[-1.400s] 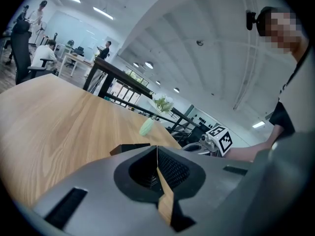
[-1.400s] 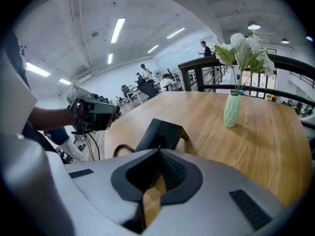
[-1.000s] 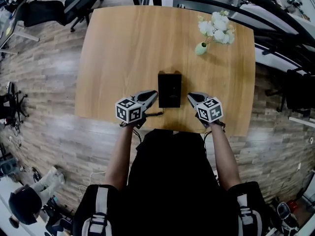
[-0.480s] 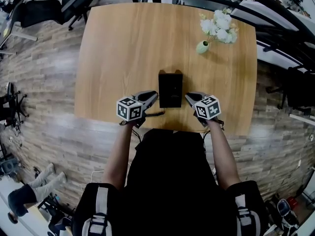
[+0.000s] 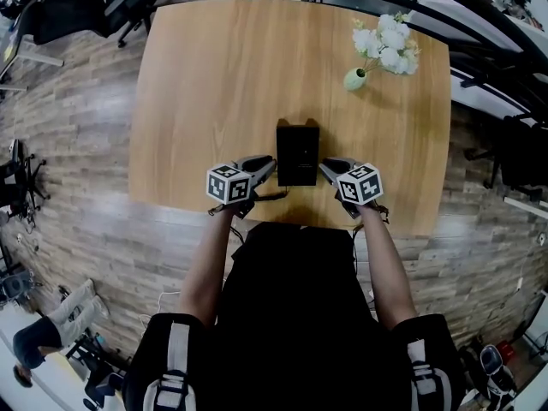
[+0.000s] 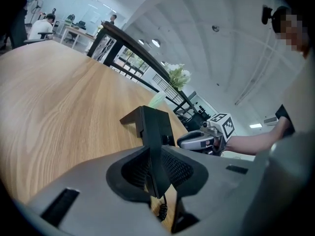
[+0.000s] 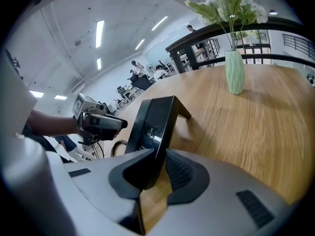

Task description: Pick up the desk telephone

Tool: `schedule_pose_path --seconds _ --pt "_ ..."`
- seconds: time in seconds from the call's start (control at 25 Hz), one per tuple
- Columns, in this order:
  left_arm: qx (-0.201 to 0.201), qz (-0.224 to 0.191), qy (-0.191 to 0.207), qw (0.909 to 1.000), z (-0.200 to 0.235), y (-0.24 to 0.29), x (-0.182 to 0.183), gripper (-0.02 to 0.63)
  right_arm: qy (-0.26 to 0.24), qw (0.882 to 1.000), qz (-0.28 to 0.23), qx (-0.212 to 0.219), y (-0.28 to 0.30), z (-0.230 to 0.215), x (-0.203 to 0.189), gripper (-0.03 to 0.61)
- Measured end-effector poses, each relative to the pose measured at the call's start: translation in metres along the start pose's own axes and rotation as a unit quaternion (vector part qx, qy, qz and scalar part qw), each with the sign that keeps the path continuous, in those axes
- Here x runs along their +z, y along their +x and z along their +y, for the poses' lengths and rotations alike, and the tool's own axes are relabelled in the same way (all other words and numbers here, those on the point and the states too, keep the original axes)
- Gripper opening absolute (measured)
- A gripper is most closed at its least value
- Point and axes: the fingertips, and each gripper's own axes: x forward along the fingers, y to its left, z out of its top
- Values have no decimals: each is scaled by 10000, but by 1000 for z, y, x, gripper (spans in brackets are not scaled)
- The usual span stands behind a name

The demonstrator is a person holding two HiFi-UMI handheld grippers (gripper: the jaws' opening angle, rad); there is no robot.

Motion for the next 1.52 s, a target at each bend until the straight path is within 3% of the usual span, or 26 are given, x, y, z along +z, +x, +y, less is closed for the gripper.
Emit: schedule_pose_path --seconds 0.16,0.6,1.52 --pt "-18 32 -85 10000 3 3 -4 103 5 10000 57 75 5 1 -1 128" --pt "-102 182 -136 9997 8 23 -12 224 208 9991 -57 373 17 2 -1 193" --pt "-273 593 1 9979 10 53 -18 236 513 9943 -66 931 43 8 5 217"
